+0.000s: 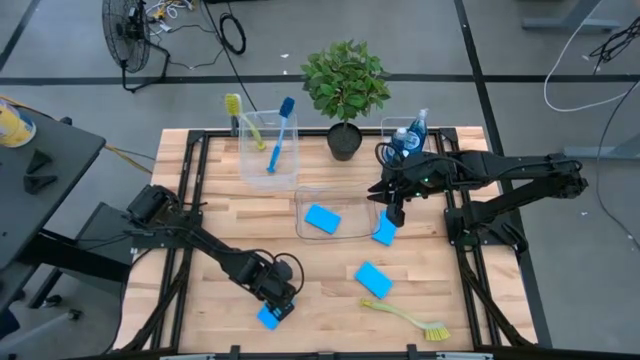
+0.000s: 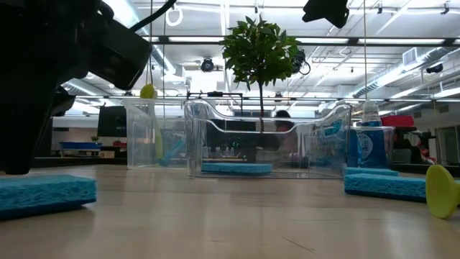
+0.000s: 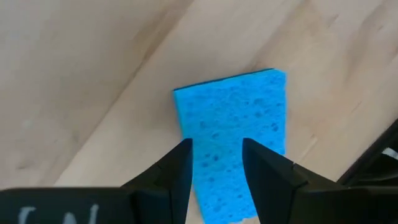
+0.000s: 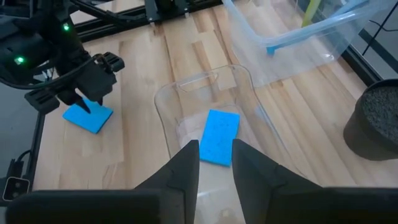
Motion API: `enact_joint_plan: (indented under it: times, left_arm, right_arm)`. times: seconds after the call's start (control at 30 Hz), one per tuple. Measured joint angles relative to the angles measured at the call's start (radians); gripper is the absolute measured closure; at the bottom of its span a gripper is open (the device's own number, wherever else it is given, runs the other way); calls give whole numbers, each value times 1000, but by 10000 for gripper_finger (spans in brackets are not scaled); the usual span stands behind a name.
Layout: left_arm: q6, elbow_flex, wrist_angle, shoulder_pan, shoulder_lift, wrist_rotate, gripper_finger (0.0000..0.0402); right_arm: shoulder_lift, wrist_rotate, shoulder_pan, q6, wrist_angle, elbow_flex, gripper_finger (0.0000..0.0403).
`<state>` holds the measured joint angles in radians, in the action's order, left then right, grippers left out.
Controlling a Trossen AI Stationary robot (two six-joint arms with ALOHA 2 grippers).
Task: Pick & Place Kitchen Sink Supplies
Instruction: Put the blue sponge into the bottom transparent bin
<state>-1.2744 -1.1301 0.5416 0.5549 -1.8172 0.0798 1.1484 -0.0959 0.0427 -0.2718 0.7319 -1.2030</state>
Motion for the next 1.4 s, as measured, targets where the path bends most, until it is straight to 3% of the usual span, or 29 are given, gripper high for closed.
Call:
enact_joint_plan:
  times: [0.17, 0.8, 0.9, 1.1, 1.4]
  left_arm:
    - [9, 0, 49, -10, 13, -2, 257]
    - [6, 0, -2, 3, -30, -9, 261]
    - [14, 0, -4, 3, -30, -7, 286]
    - [29, 0, -8, 3, -30, -5, 388]
    - [63, 0, -3, -15, 6, 0, 398]
  right_arm:
    - [0, 0, 0, 0, 0, 0, 305]
    - [0, 8, 0, 0, -17, 0, 305]
    - [0, 1, 0, 0, -21, 0, 305]
    - [0, 0, 0, 3, -23, 0, 305]
    - [0, 0, 0, 22, -22, 0, 305]
